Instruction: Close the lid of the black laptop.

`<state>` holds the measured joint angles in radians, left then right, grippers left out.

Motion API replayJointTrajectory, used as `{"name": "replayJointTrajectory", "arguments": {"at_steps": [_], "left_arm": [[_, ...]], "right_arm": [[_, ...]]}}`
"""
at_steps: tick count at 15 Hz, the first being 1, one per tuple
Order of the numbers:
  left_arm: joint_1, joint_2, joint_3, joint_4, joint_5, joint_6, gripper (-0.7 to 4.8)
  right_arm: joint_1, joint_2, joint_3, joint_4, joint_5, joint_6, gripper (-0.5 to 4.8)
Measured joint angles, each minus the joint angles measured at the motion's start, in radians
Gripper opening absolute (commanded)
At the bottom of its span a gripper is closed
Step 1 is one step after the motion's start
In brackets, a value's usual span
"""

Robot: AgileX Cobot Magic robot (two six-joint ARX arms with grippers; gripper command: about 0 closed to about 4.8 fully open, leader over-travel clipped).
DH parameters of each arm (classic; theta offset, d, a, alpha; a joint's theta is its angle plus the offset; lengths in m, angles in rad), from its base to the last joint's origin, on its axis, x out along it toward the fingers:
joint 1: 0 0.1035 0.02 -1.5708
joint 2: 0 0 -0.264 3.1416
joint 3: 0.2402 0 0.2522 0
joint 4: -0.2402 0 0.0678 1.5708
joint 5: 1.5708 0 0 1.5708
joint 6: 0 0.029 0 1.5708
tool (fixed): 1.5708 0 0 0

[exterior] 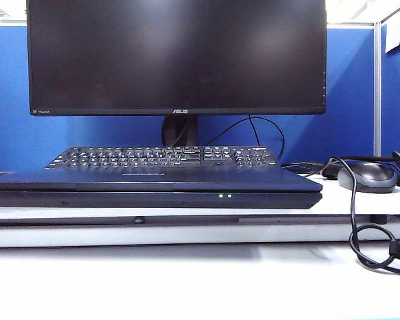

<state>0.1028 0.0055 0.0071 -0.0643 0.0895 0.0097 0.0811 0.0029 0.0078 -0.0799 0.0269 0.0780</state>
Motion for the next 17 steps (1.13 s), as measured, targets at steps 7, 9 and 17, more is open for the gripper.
{"name": "replayJointTrajectory", "arguments": {"at_steps": [7, 9, 17], "left_arm": [[0.000, 0.000, 0.000, 0.000, 0.000, 0.000, -0.03], [0.000, 0.000, 0.000, 0.000, 0.000, 0.000, -0.03], [0.000, 0.000, 0.000, 0.000, 0.000, 0.000, -0.03]], "right_arm": [[-0.035, 0.000, 0.000, 0.000, 0.000, 0.000, -0.01], [-0.037, 0.000, 0.000, 0.000, 0.000, 0.000, -0.01], [-0.036, 0.000, 0.000, 0.000, -0.001, 0.000, -0.01]]}}
